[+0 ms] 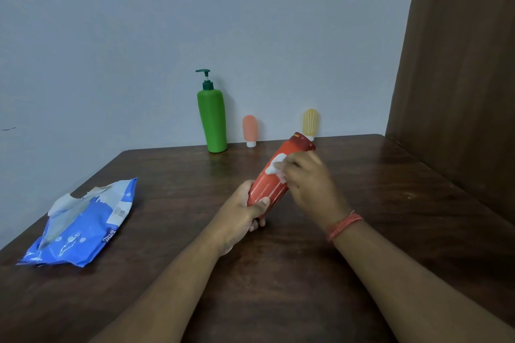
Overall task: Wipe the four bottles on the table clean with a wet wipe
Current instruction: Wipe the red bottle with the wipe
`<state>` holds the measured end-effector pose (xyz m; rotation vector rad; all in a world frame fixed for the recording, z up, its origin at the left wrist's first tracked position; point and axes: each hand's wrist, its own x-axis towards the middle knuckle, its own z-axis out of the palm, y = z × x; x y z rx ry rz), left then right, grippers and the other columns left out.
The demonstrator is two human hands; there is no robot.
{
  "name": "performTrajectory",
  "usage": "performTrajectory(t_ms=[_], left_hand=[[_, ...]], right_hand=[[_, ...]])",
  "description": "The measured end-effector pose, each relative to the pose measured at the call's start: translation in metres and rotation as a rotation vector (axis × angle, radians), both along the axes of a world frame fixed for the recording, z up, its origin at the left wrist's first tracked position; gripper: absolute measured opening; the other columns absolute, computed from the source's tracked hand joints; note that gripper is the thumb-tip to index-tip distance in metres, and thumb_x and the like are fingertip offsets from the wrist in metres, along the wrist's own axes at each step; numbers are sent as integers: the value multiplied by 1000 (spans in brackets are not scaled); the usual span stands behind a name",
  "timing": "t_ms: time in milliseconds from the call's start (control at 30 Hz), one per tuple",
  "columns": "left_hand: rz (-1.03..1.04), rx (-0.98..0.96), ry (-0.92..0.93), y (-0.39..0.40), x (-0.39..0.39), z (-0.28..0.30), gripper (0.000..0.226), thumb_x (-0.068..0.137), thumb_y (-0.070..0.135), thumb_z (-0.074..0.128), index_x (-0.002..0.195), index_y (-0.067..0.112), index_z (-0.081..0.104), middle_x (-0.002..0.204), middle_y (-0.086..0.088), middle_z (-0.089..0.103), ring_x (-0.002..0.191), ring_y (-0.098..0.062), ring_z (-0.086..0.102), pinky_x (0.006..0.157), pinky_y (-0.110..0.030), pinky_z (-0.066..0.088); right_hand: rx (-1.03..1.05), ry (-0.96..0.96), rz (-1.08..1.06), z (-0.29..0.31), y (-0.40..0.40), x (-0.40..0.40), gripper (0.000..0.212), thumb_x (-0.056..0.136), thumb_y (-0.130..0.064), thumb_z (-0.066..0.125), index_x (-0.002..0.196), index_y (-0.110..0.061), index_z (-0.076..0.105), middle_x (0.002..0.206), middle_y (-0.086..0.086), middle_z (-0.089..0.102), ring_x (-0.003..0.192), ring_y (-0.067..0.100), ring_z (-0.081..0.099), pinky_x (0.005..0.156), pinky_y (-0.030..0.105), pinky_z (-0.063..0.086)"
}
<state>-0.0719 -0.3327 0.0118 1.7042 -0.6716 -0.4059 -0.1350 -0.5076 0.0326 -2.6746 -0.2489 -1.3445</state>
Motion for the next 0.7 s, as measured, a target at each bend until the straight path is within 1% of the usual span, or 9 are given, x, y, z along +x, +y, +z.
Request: performTrajectory(t_ms=[33, 100, 167, 267, 333, 433, 500, 600, 700], left_hand=[[6, 10, -7, 0, 0, 1, 32, 102, 23, 57, 132, 24, 47, 102, -11, 63, 70, -12, 58, 60, -26, 46], [17, 85, -63, -1, -2, 1, 34, 102, 27, 57, 133, 27, 44, 103, -8, 62, 71, -11, 59, 63, -25, 47], [57, 179, -176, -2, -2, 0, 37, 101, 31, 58, 135, 31, 41, 109, -3, 60, 77, -12, 62, 68, -25, 48], [145, 231, -385, -3, 1, -1, 36, 99, 29, 61, 131, 28, 45, 116, 1, 59, 91, -13, 62, 74, -24, 48], [180, 315, -552, -3, 2, 0, 36, 98, 29, 62, 130, 27, 46, 120, 4, 58, 104, -14, 58, 84, -28, 48], [205, 435, -737, -2, -1, 1, 43, 98, 31, 60, 137, 27, 42, 130, 5, 54, 114, -16, 55, 93, -31, 49], [203, 458, -816, -1, -3, 2, 44, 98, 29, 59, 138, 25, 41, 133, 4, 53, 114, -17, 56, 91, -31, 49], [205, 458, -923, -1, -3, 3, 45, 96, 24, 59, 138, 23, 43, 132, 3, 55, 108, -18, 59, 82, -32, 50], [225, 480, -990, -1, -4, 5, 44, 97, 26, 58, 138, 23, 42, 132, 4, 54, 109, -16, 57, 81, -29, 46]], right_hand=[[-40, 2, -16, 1, 0, -1, 27, 82, -3, 63, 105, -14, 72, 100, 3, 65, 93, 26, 57, 81, 37, 51], [27, -39, -163, 9, -7, 0, 31, 80, 0, 63, 106, -14, 72, 101, 5, 66, 93, 30, 57, 80, 39, 53], [66, -10, -286, 14, -11, 0, 35, 78, -1, 65, 111, -10, 70, 106, 8, 66, 97, 31, 56, 83, 43, 55], [-105, 141, -193, 8, 2, 0, 47, 68, -3, 78, 113, -13, 69, 110, 6, 65, 101, 30, 55, 87, 44, 53], [-158, 172, -224, 10, 3, -2, 47, 70, -10, 78, 116, -18, 68, 112, 3, 65, 105, 27, 53, 89, 43, 48], [-20, 213, -410, 17, -8, -3, 46, 78, -16, 74, 123, -22, 65, 119, 0, 60, 113, 24, 46, 97, 41, 42], [4, 230, -344, 15, -6, -5, 45, 78, -9, 72, 121, -20, 66, 116, 1, 60, 111, 24, 46, 94, 41, 44], [-92, 238, -152, 9, 8, -9, 44, 72, 2, 71, 112, -16, 72, 104, 2, 63, 100, 25, 51, 83, 41, 47], [-67, 242, -317, 18, -2, -10, 40, 79, -8, 70, 116, -22, 69, 110, 0, 61, 107, 25, 48, 91, 42, 41]])
